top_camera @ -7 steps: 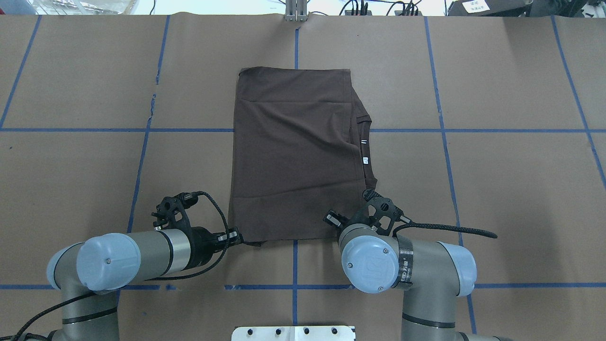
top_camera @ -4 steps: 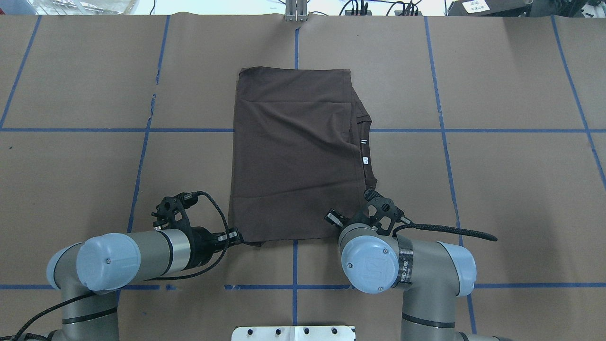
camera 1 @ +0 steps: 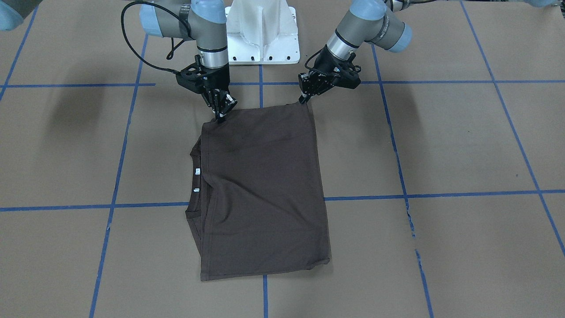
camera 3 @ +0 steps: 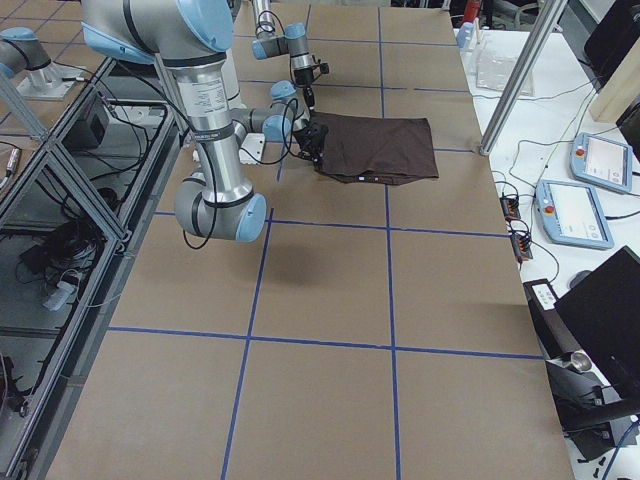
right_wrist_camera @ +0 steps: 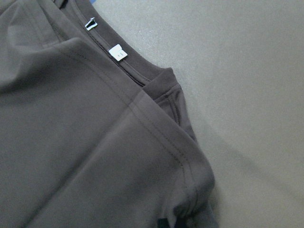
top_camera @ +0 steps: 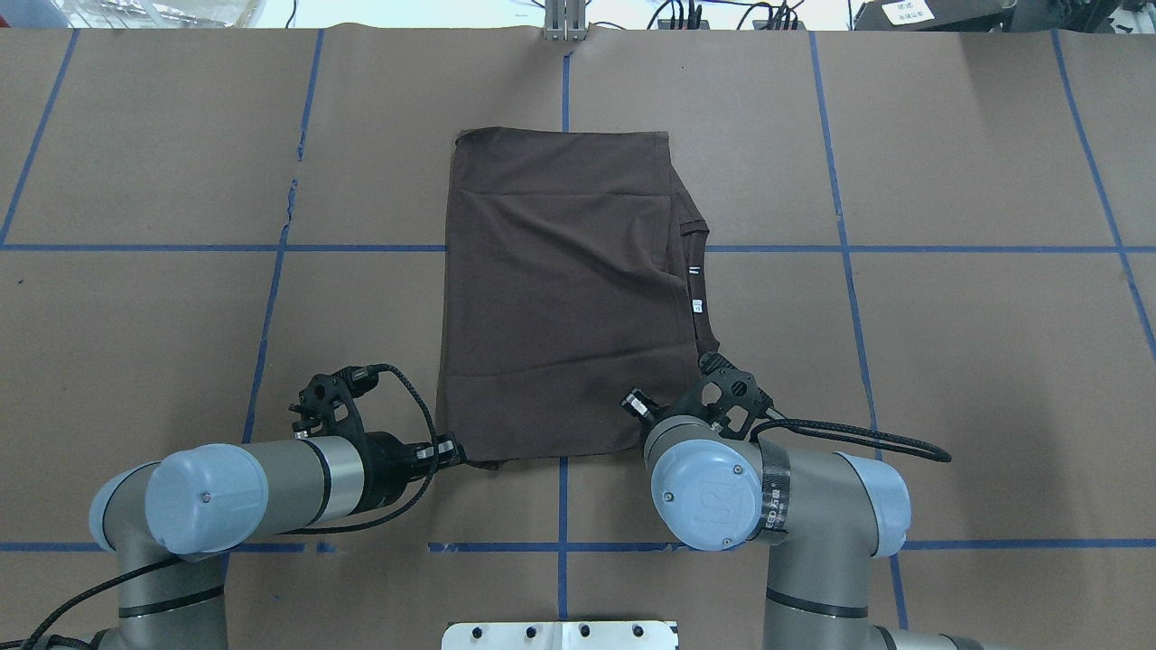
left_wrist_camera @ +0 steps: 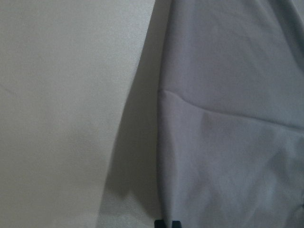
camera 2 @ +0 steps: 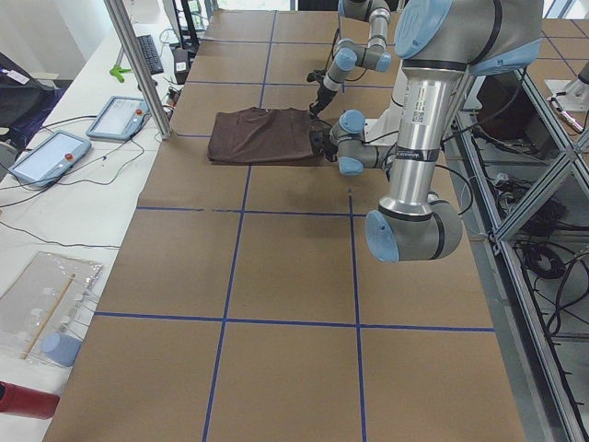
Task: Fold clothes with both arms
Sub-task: 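Lift the near edge with both grippers and fold it away from the robot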
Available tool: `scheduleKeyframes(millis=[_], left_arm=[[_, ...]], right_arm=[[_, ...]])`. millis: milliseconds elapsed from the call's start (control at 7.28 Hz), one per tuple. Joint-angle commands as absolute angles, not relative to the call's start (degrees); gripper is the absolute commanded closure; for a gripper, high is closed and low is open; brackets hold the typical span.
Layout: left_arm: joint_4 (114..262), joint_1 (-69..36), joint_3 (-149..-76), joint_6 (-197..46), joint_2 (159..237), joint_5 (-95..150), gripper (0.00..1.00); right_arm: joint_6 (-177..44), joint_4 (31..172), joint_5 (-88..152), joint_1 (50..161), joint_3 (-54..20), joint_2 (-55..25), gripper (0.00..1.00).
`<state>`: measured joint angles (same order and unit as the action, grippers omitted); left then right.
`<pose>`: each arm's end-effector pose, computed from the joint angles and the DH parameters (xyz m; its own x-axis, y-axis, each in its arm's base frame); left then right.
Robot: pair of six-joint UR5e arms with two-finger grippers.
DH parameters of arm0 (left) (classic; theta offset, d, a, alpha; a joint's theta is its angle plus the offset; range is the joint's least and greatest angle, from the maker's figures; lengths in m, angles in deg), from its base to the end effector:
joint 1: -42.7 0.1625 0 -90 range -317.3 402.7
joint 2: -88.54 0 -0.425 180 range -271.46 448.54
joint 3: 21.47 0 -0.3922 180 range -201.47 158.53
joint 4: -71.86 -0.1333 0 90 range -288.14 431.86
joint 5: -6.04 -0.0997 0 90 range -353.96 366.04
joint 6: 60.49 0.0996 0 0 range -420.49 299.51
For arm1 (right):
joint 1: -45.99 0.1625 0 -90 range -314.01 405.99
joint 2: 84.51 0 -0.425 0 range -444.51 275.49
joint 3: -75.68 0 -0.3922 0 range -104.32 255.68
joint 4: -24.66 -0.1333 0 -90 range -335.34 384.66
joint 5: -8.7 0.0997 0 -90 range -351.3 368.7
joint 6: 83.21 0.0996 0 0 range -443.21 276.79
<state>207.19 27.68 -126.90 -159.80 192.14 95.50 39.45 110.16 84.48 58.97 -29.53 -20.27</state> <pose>0.5115 -0.2762 0.3161 0.2136 -0.2248 -0.9507 0.3065 0.9394 -0.1533 -0.5683 -0.2929 0.2847 0.3657 0.6211 0.6931 -0.6957 0.6771 -0.2397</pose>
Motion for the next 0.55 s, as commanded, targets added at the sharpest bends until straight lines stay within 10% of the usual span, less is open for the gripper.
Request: scheduleKeyframes(millis=[0, 412], left_arm=[[204.08, 27.5, -132.52, -159.63, 190.77, 96.04, 1.0], [191.32, 28.02, -146.59, -160.33, 187.53, 97.36, 1.0]], right_arm=[[39.75, 110.7, 84.72, 59.26, -34.85, -19.83, 1.0], [42.72, 121.4, 84.03, 52.44, -48.74, -19.21, 1.0]])
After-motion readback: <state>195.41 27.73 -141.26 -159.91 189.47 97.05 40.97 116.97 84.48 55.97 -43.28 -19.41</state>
